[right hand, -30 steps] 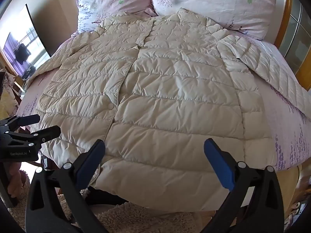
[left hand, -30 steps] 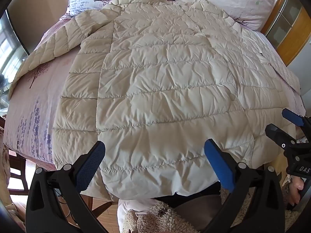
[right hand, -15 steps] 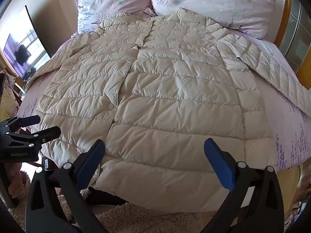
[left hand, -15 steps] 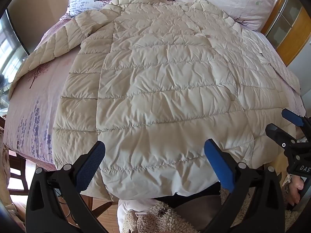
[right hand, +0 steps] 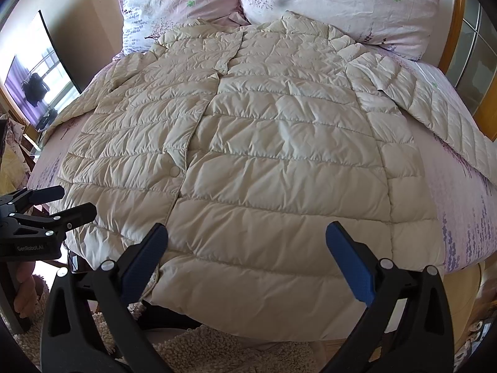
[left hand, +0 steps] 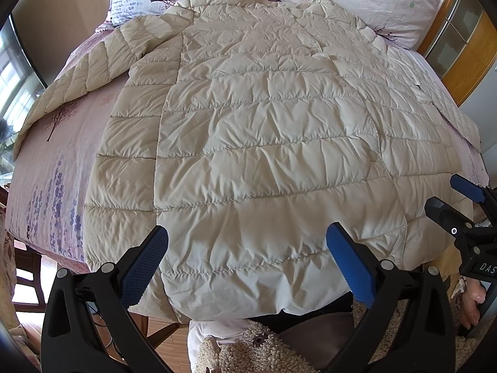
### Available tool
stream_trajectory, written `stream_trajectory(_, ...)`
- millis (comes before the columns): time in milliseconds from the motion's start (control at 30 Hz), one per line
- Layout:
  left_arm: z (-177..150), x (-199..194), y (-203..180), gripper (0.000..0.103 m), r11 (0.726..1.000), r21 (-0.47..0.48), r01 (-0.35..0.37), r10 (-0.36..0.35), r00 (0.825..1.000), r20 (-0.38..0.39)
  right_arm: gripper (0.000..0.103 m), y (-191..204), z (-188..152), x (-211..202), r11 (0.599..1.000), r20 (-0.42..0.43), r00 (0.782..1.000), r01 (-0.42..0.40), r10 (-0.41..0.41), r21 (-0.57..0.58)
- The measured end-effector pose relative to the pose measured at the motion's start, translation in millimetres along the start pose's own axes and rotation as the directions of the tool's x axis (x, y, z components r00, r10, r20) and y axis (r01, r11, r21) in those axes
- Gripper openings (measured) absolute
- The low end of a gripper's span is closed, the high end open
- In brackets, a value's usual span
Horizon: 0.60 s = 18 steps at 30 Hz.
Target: Fold large clothes
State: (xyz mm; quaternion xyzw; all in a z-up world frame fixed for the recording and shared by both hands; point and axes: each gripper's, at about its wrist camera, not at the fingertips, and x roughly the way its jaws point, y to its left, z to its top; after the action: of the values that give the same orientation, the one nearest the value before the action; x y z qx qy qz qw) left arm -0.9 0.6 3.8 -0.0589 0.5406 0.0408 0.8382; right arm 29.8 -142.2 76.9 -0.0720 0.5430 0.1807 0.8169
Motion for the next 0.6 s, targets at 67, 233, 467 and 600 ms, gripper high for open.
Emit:
stream_trajectory(67,0.1,-0.4,0.1,0.102,1.0,0.0,0.0,0.0,1.0,0.0,0.101,0.2,0.0,0.0,1.0,-0.001,1.0,0.0,0.0,0.001)
stream_trajectory(233,0.0,0.1,0.0,0.102,1.0,0.0,0.0,0.0,1.0,0.0,0.101,-0.3,0.2,-0.5,1.0,0.001,1.0,-0.001,0.001,0.001)
stream_trajectory(467,0.1,-0.3,0.1,0.102,1.0,0.0,0.0,0.0,1.0,0.0,0.101,-0.1,0.6,1.4,1.0,0.0,1.0,-0.004,0.004,0.008)
stream_trajectory(600,0.1,-0.4,0.0,0.102,1.0,0.0,0.0,0.0,1.0,0.0,0.101,0.3,0.5,2.3,1.0,-0.001,1.0,-0.008,0.008,0.01)
